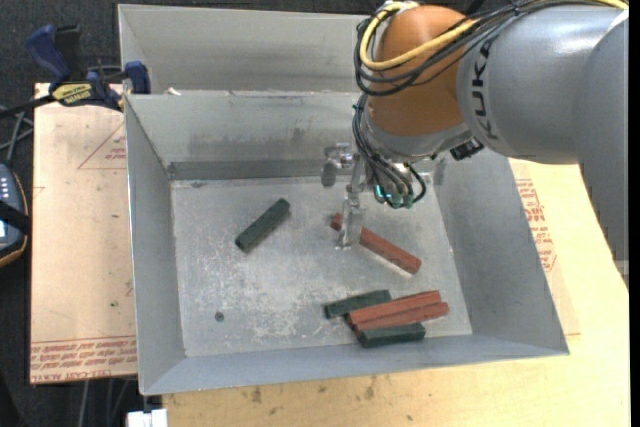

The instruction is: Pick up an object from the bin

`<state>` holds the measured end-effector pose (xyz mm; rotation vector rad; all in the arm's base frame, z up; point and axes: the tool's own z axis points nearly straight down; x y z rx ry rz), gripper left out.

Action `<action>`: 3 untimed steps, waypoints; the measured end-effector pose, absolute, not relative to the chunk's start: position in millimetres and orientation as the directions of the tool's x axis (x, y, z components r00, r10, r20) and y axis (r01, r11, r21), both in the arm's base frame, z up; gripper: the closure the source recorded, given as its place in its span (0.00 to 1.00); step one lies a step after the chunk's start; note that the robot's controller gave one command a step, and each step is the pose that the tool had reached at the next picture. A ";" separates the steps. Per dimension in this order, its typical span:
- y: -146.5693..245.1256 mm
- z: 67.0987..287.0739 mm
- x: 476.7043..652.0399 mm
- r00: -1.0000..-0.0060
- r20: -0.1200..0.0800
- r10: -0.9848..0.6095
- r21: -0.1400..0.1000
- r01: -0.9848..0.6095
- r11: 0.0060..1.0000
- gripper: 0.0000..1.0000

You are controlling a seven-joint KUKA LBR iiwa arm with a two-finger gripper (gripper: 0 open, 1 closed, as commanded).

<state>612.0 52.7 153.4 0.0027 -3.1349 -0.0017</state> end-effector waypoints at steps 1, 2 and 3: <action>52.6 158.1 613.7 -1.000 -0.001 -0.001 0.001 -0.001 1.000 0.00; 42.3 155.2 604.0 -0.997 -0.003 -0.077 0.002 -0.077 0.997 0.00; 12.1 102.0 581.7 -0.981 -0.007 -0.194 -0.001 -0.194 0.981 0.00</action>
Offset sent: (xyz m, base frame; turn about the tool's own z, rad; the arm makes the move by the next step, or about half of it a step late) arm -0.0334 -0.0476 -0.0070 -0.2406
